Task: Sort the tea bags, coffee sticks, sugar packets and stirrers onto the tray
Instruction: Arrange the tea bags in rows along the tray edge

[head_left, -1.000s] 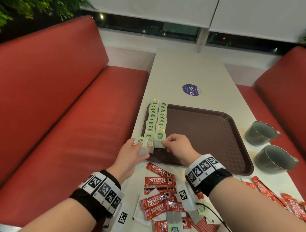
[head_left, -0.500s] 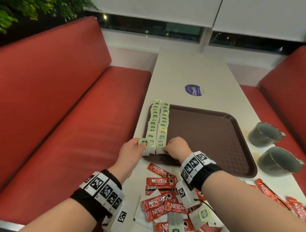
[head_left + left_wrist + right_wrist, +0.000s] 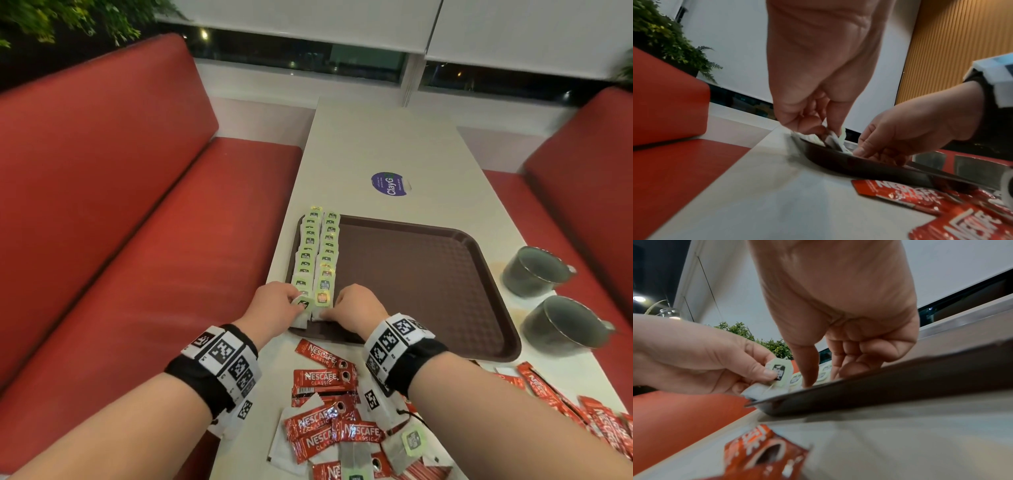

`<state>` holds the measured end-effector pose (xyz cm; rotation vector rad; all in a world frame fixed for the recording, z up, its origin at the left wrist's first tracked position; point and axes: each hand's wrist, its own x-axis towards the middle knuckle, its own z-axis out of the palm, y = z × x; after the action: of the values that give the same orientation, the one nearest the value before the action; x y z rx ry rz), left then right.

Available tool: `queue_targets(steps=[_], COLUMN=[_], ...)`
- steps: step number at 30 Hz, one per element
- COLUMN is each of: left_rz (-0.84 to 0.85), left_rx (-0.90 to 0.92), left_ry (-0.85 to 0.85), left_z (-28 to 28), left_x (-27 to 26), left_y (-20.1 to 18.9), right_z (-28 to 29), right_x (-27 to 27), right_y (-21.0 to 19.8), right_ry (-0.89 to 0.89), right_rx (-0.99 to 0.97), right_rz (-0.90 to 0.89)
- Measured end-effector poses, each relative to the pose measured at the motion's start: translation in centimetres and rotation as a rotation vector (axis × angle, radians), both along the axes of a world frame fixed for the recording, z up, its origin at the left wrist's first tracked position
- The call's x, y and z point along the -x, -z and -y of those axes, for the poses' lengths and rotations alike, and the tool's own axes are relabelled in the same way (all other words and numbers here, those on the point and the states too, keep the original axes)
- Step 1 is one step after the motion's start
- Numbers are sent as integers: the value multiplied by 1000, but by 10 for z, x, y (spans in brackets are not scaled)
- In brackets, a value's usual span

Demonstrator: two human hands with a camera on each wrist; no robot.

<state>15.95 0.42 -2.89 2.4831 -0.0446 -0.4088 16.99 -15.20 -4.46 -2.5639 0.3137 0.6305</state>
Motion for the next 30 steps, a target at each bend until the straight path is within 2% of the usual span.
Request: queue_targets(steps=[11,20,25,30], left_rz=[67,133,150,172], left_rx=[-158,-201,-162,-81], left_ry=[82,126,97,29], left_z=[4,7,7,5], left_x=[-8,-14,-13,-11], left_y=[13,15,12,8], right_z=[-4,-4,-3,11], right_x=[-4,-7,-5,10], right_y=[3,3,-1,-26], right_ry=[-14,-29,-48,-74], right_rx=[27,35,62,18], right_rz=[8,26,32,146])
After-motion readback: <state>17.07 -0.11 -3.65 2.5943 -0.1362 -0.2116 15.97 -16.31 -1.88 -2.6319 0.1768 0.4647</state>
